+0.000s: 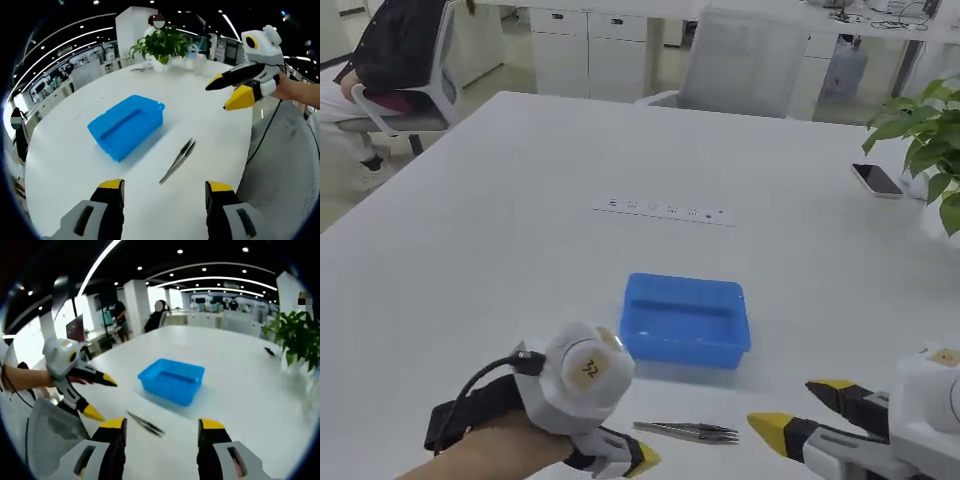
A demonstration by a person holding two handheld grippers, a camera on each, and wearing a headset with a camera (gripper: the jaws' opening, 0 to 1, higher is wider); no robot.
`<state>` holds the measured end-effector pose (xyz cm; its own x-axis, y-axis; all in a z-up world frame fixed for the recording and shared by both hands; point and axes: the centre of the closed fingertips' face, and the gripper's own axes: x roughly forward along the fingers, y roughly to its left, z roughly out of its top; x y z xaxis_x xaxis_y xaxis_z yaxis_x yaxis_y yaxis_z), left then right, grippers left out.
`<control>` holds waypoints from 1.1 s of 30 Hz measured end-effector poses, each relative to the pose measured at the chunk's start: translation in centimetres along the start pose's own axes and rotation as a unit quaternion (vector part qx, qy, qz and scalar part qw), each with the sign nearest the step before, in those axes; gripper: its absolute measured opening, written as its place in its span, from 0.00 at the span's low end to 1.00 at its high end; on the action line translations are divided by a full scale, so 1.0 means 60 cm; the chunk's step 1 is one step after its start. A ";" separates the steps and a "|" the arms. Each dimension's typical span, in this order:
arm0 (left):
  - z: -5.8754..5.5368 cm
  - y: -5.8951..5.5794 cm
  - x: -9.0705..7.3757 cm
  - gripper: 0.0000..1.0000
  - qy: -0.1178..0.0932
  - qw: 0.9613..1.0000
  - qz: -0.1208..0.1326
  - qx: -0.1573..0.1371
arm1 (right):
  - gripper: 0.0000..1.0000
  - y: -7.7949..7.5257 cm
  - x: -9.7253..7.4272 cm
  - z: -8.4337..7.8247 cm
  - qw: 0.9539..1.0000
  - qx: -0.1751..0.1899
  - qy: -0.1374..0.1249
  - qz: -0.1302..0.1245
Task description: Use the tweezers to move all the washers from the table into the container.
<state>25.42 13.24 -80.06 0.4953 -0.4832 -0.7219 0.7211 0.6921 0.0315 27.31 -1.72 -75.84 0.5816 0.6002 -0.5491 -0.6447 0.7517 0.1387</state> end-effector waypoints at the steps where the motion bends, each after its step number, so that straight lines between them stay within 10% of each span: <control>1: -0.002 0.002 -0.009 0.69 -0.002 1.000 0.006 -0.014 | 0.57 -0.001 -0.004 -0.001 1.000 0.004 -0.001 -0.004; 10: 0.004 0.028 -0.097 0.92 -0.060 0.989 0.068 -0.121 | 0.75 -0.009 -0.022 -0.016 1.000 0.009 0.000 -0.028; 22: -0.012 0.046 -0.135 0.99 -0.071 0.979 0.122 -0.144 | 0.99 -0.022 -0.028 -0.017 0.998 0.017 -0.009 -0.052; 33: -0.013 0.044 -0.131 0.99 -0.065 0.980 0.128 -0.138 | 0.99 -0.031 -0.030 -0.010 0.998 0.010 -0.015 -0.060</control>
<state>23.09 19.28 -74.85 0.7137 -0.3258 -0.6201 0.4152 0.9097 -0.0001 27.16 -4.34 -75.61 0.6686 0.5139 -0.5375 -0.5604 0.8233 0.0901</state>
